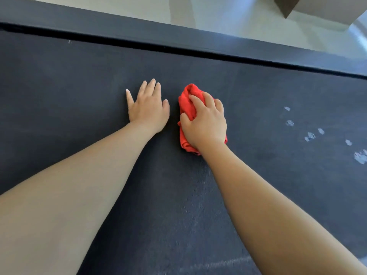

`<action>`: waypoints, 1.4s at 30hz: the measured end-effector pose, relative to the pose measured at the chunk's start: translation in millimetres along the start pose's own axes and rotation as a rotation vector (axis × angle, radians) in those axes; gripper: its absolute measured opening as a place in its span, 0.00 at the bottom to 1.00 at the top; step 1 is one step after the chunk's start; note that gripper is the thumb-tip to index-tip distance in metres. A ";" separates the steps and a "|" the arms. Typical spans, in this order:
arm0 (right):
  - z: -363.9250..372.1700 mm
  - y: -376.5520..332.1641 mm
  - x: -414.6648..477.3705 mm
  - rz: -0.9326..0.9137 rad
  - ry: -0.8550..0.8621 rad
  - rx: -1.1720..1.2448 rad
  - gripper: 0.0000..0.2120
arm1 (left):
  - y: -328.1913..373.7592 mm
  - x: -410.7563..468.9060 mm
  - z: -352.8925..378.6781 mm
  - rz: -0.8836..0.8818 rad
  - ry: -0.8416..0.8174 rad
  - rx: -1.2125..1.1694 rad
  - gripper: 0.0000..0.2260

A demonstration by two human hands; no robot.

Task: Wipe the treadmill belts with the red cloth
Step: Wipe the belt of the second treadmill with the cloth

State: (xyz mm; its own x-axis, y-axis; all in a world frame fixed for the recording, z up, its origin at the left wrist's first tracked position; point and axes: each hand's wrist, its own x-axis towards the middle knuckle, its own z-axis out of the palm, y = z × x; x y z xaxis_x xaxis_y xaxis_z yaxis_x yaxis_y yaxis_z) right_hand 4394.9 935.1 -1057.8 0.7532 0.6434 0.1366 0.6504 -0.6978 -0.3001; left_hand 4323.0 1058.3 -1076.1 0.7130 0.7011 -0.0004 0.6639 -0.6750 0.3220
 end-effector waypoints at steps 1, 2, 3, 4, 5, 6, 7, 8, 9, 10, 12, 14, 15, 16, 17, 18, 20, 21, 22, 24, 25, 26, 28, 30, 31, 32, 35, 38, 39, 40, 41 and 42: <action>-0.4 5.1 8.7 -0.032 -0.018 0.003 0.23 | 2.8 3.0 3.1 -0.047 0.032 0.013 0.25; -0.3 9.8 17.0 -0.064 -0.033 0.006 0.23 | 4.2 5.0 5.9 -0.080 0.058 0.024 0.25; 0.6 13.6 25.2 -0.097 -0.045 0.009 0.23 | 4.5 5.7 7.4 -0.101 0.071 0.035 0.25; 1.7 16.1 32.9 -0.121 -0.056 0.017 0.24 | 5.0 6.3 8.2 -0.111 0.071 0.044 0.25; 2.0 17.6 40.0 -0.136 -0.065 0.029 0.24 | 5.6 6.4 8.0 -0.116 0.066 0.052 0.25; 2.2 18.1 47.8 -0.148 -0.072 0.038 0.25 | 6.4 6.8 8.0 -0.119 0.062 0.060 0.25; 2.8 17.8 55.8 -0.157 -0.078 0.042 0.25 | 7.1 7.1 7.8 -0.122 0.061 0.067 0.25; 3.0 16.7 63.2 -0.165 -0.086 0.045 0.25 | 7.7 7.1 7.6 -0.124 0.063 0.072 0.25; 3.4 15.2 69.4 -0.170 -0.093 0.048 0.25 | 7.7 6.9 7.4 -0.126 0.064 0.076 0.25; 4.1 14.0 73.9 -0.170 -0.096 0.050 0.25 | 7.3 6.8 7.7 -0.127 0.066 0.080 0.25; 4.6 13.5 78.1 -0.171 -0.088 0.056 0.25 | 6.9 8.3 8.8 -0.126 0.077 0.082 0.25; 4.2 16.0 70.9 -0.175 -0.081 0.062 0.25 | 6.1 8.6 9.8 -0.120 0.076 0.091 0.25; 3.9 18.7 63.7 -0.181 -0.079 0.061 0.26 | 5.7 9.0 10.4 -0.117 0.076 0.094 0.25; 3.1 21.5 55.4 -0.190 -0.074 0.058 0.26 | 5.4 9.5 10.8 -0.117 0.076 0.091 0.25; 2.1 24.0 47.1 -0.196 -0.060 0.055 0.26 | 5.1 9.9 10.5 -0.118 0.075 0.086 0.25; 0.7 26.3 38.7 -0.193 -0.039 0.057 0.26 | 5.0 10.2 10.2 -0.117 0.074 0.083 0.25; -2.0 29.6 20.6 -0.169 -0.017 0.057 0.27 | 6.0 9.6 8.3 -0.108 0.062 0.068 0.25; -3.1 29.6 10.3 -0.159 -0.016 0.049 0.27 | 5.6 8.8 6.4 -0.100 0.047 0.051 0.25; -3.3 29.2 1.1 -0.155 -0.014 0.038 0.27 | 4.1 8.3 4.3 -0.084 0.028 0.028 0.25; -4.0 24.8 -11.4 -0.142 0.001 0.028 0.27 | -3.8 8.4 -2.8 -0.025 -0.028 -0.006 0.25; -4.1 21.2 -14.4 -0.132 0.004 0.030 0.27 | -10.5 8.6 -7.6 0.011 -0.050 0.001 0.25; -4.4 17.4 -14.9 -0.120 -0.001 0.032 0.27 | -18.6 8.9 -12.2 0.037 -0.056 0.027 0.26; -4.2 10.3 -8.6 -0.096 -0.019 0.039 0.27 | -34.2 12.4 -18.4 0.029 -0.035 0.078 0.26; -1.1 2.4 1.7 -0.102 -0.013 0.039 0.27 | -43.9 17.1 -19.1 -0.001 -0.020 0.081 0.26; 1.8 -2.3 8.1 -0.116 -0.013 0.034 0.26 | -45.8 18.7 -17.3 -0.006 -0.009 0.078 0.26; 5.4 -8.2 16.3 -0.126 -0.016 0.030 0.26 | -46.3 20.0 -15.3 -0.006 0.002 0.077 0.26; 17.4 -29.0 49.1 -0.111 -0.026 0.018 0.24 | -45.4 21.6 -13.4 -0.008 0.015 0.074 0.28; 27.3 -44.1 85.0 -0.110 -0.026 0.001 0.24 | -46.0 21.5 -12.7 -0.008 0.016 0.067 0.29; 30.6 -47.2 96.7 -0.114 -0.021 0.004 0.24 | -46.1 21.5 -12.7 -0.007 0.013 0.066 0.29; 33.5 -49.8 108.6 -0.119 -0.017 0.009 0.23 | -46.3 21.8 -12.2 -0.003 0.012 0.066 0.29; 36.1 -52.8 120.7 -0.121 -0.015 0.010 0.23 | -46.7 22.2 -12.0 0.000 0.010 0.067 0.29; 38.0 -55.8 132.2 -0.122 -0.020 0.005 0.24 | -46.9 22.8 -11.8 0.002 0.008 0.067 0.29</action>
State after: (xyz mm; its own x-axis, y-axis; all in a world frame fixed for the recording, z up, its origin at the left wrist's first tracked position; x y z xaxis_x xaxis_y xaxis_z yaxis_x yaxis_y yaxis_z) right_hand 4454.5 1071.1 -1058.9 0.6666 0.7294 0.1537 0.7364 -0.6124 -0.2875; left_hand 4305.4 1108.7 -1080.1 0.7126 0.7015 0.0075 0.6763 -0.6899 0.2582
